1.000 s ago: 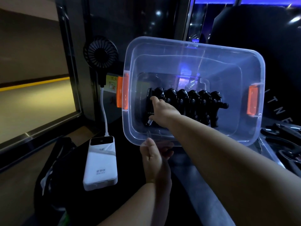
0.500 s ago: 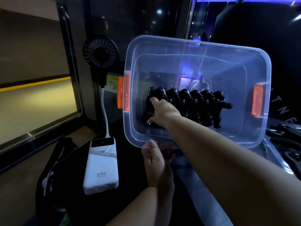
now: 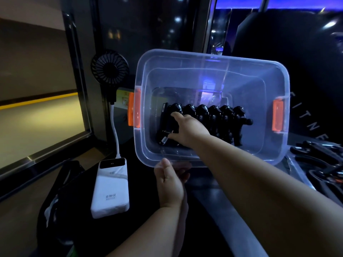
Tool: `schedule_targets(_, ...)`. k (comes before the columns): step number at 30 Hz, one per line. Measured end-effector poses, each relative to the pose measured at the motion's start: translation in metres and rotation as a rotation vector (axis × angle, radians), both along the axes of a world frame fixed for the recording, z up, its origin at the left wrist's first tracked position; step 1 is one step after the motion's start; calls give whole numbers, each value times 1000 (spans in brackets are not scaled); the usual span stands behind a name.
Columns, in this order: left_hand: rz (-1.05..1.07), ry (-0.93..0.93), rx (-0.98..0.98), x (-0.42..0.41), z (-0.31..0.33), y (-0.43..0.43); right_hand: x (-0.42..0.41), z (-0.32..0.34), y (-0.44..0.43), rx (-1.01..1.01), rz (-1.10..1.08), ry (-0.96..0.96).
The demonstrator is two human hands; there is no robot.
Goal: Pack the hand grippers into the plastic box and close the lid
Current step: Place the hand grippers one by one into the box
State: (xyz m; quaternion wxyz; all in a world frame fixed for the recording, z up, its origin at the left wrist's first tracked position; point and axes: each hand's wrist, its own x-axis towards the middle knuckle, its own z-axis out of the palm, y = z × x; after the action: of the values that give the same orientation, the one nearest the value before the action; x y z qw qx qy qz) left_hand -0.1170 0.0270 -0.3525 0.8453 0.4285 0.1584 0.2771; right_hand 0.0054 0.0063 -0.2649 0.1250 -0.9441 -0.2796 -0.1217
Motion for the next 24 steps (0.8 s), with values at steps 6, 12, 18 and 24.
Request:
schedule_targets(6, 15, 60, 8, -3, 3, -3, -13, -1, -40, 103, -30, -34)
schedule_targets(12, 66, 53, 6, -10, 14, -5, -25, -10, -90, 202, -120, -47)
schedule_targets(18, 70, 53, 24, -13, 12, -7, -44, -20, -151, 317, -251, -82)
schedule_targets(24, 60, 41, 63, -10, 10, -9, -67, -34, -225, 402, -367, -112)
